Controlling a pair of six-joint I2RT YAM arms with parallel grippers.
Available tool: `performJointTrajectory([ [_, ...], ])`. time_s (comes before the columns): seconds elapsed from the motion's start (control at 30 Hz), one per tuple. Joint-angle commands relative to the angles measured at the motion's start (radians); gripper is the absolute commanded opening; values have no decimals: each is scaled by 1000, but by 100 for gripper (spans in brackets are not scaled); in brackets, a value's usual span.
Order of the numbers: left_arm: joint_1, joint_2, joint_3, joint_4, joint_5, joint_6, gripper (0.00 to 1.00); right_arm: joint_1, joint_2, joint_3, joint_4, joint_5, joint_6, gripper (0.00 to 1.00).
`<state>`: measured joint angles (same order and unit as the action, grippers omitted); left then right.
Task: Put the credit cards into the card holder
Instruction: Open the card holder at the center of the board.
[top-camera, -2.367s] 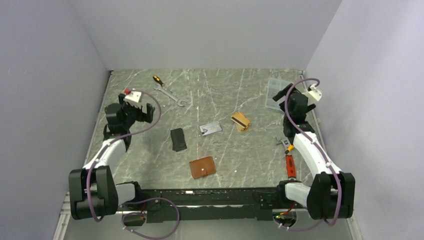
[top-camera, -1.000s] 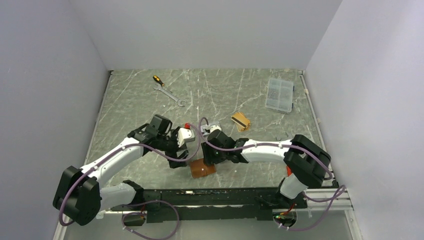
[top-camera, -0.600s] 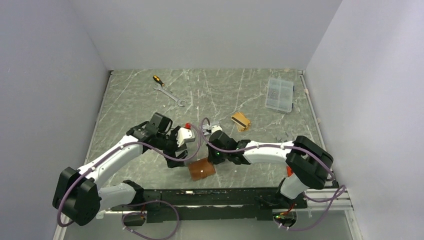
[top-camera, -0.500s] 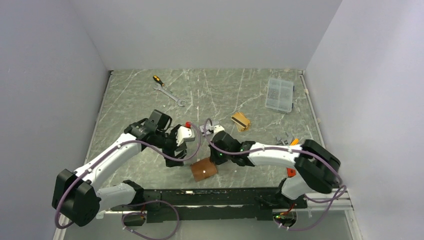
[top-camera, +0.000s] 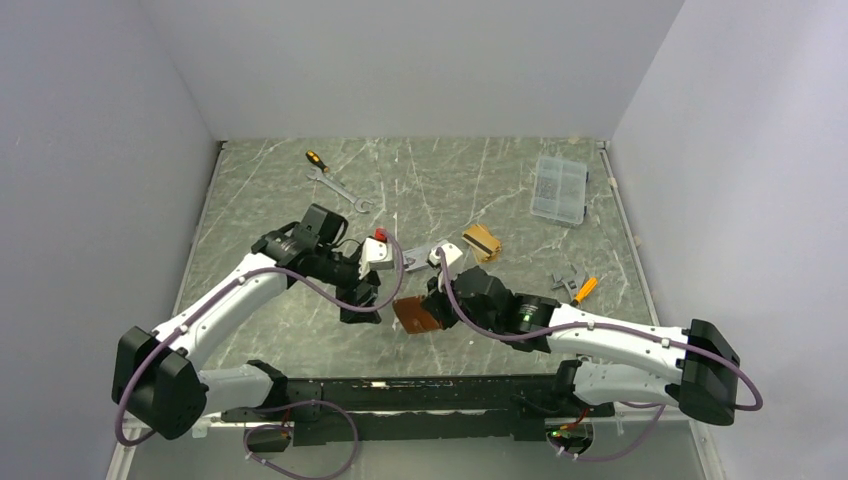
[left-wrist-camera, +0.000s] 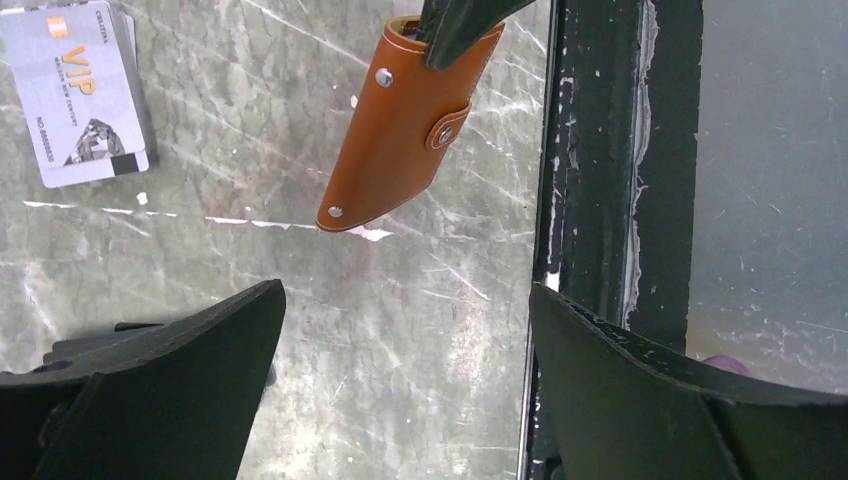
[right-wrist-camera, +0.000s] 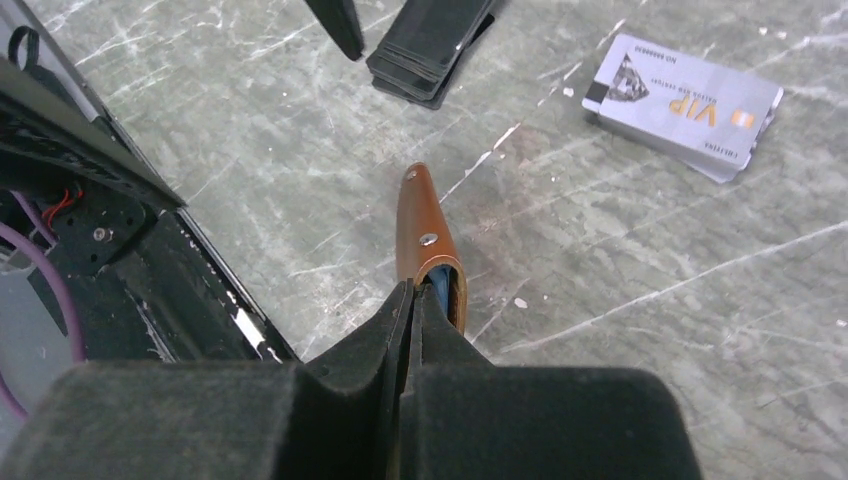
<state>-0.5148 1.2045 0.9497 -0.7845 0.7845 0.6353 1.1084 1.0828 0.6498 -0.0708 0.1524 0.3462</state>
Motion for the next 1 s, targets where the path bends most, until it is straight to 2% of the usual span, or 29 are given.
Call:
performJointTrajectory([
  [0.0, -3, 24, 51, 47, 64, 61, 99, 10, -37, 83, -15, -43, -107, 0],
  [0.2, -10, 106, 144, -59, 118, 193, 100, 14, -33, 162, -55, -111, -158, 0],
  [0.33, -17, 112, 149, -62, 133, 209, 99, 14, -29, 212, -62, -145, -178, 0],
  [0.47, -16, 122, 178, -133, 175, 234, 99, 16, -31, 248, -68, -146, -202, 0],
  [0.53, -17, 115, 184, -148, 193, 226, 94, 16, -36, 263, -66, -146, -211, 0],
  [0.7, -16, 108, 228, -171, 240, 191, 66, 16, -43, 282, -43, -171, -225, 0],
  [0.77, -17, 103, 244, -181, 245, 182, 43, 16, -43, 287, -39, -162, -232, 0],
  [0.8, -17, 100, 250, -179, 241, 164, 24, 16, -45, 289, -35, -158, -234, 0],
  [0.83, -17, 98, 254, -171, 236, 141, 9, 16, -44, 292, -32, -154, -232, 0],
  [0.87, -16, 96, 258, -162, 229, 114, 0, 16, -43, 297, -27, -141, -231, 0],
  [0.97, -16, 95, 278, -141, 213, 14, 0, 16, -36, 314, -25, -51, -221, 0],
])
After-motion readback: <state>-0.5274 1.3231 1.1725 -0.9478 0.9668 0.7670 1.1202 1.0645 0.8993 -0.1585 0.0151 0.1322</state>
